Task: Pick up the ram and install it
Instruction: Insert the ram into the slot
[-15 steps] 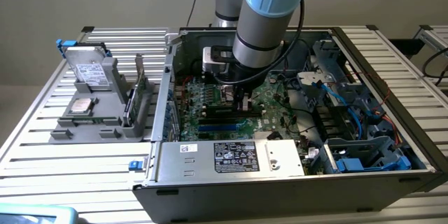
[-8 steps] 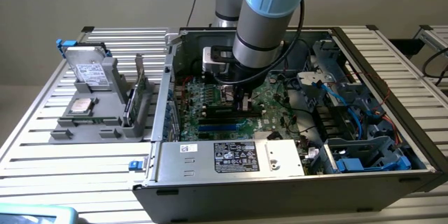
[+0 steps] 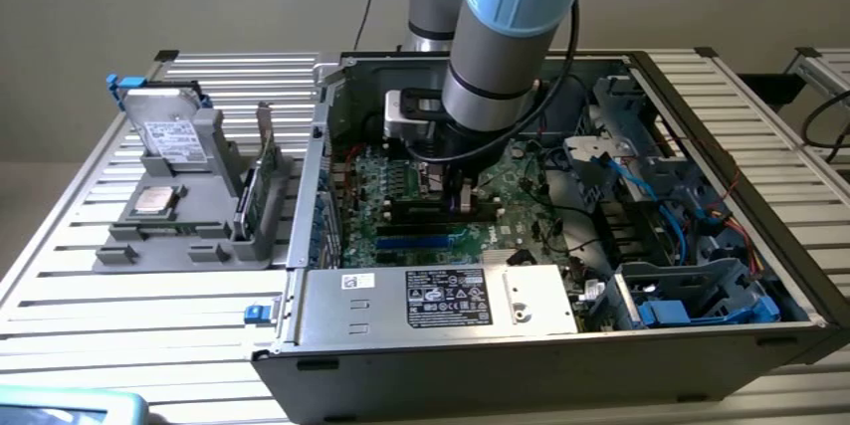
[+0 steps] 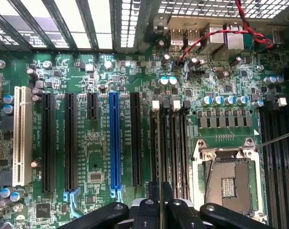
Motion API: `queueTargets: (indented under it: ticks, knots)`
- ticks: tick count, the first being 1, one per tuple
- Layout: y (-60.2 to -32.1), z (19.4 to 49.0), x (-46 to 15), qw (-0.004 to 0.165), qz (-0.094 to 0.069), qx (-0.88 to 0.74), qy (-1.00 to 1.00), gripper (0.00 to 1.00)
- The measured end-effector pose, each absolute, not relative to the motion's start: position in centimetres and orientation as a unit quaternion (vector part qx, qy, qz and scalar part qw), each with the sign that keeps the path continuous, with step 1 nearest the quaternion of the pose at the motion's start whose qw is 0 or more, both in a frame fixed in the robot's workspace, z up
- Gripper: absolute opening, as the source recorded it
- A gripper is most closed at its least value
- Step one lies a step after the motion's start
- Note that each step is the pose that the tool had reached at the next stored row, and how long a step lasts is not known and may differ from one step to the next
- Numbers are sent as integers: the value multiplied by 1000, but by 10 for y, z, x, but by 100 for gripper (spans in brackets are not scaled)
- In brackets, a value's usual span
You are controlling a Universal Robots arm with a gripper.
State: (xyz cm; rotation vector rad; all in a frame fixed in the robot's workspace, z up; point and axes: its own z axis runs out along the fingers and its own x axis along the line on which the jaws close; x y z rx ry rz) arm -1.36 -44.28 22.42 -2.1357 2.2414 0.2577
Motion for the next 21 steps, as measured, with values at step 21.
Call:
queueTargets:
  ticks: [21]
  knots:
    - [-441, 238, -14, 20, 67, -701, 710, 14]
